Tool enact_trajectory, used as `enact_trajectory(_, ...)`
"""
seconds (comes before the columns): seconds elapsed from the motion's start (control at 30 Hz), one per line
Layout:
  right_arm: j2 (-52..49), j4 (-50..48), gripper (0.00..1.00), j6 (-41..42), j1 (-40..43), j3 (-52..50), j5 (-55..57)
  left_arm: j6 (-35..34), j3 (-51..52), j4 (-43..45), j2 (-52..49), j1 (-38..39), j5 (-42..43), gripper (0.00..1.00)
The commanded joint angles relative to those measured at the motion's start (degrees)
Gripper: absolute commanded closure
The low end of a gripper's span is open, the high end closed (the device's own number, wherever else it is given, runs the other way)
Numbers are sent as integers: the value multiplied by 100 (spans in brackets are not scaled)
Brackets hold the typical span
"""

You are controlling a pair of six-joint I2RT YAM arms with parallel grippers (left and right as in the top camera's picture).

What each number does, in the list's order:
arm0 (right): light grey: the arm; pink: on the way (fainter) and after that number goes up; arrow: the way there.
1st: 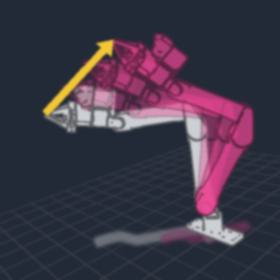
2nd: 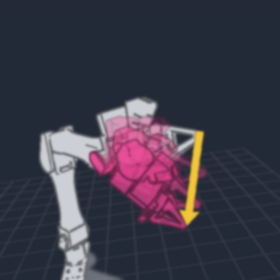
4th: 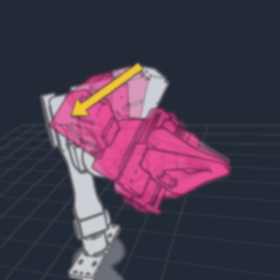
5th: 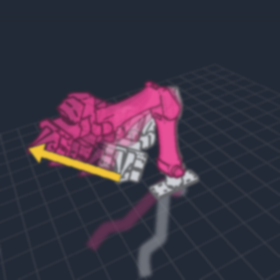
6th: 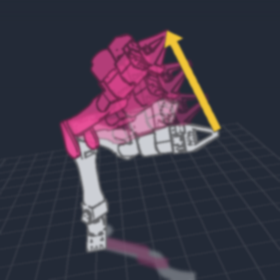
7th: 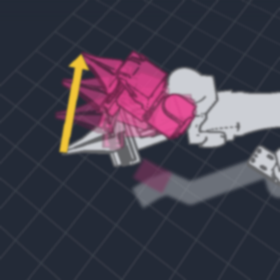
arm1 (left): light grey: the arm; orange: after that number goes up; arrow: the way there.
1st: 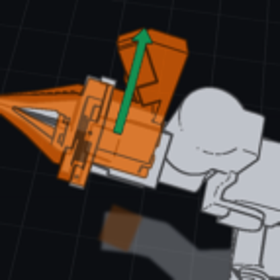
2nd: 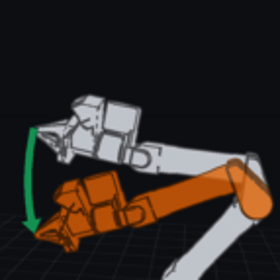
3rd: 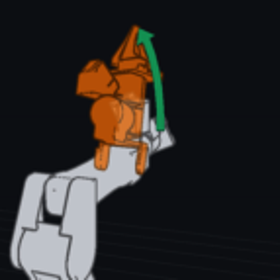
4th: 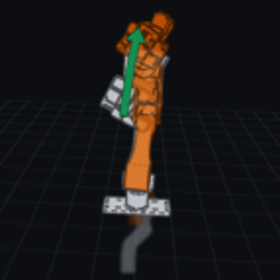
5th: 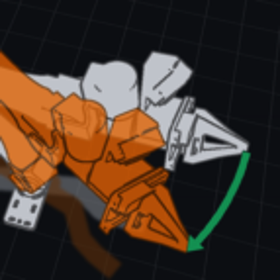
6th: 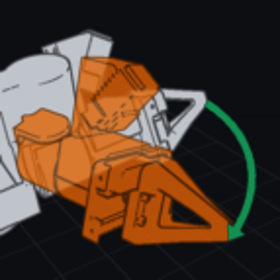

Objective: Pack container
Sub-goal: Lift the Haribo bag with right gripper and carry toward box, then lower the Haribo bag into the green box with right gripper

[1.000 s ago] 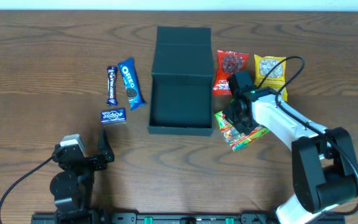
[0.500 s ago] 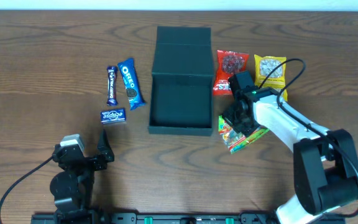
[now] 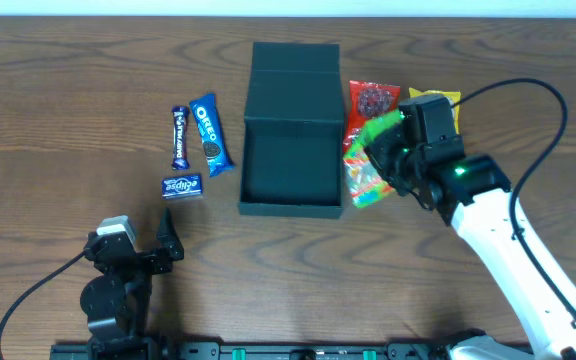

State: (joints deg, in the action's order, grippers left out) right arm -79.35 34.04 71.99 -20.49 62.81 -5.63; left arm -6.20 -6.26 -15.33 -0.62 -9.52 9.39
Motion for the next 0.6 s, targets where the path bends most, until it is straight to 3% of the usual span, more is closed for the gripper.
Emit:
enact_trajectory(0.0, 24, -463, 99, 612, -490, 96, -203, 17, 140, -44, 37, 22, -55, 5)
enact_trajectory(0.2, -334, -1563, 99, 1589, -1342, 96, 282, 17, 140, -44, 37, 22, -55, 5)
enact_trajectory(0.57, -1598, -2809, 98, 3777, -2055, 96, 553, 20, 140, -44, 37, 22, -55, 5)
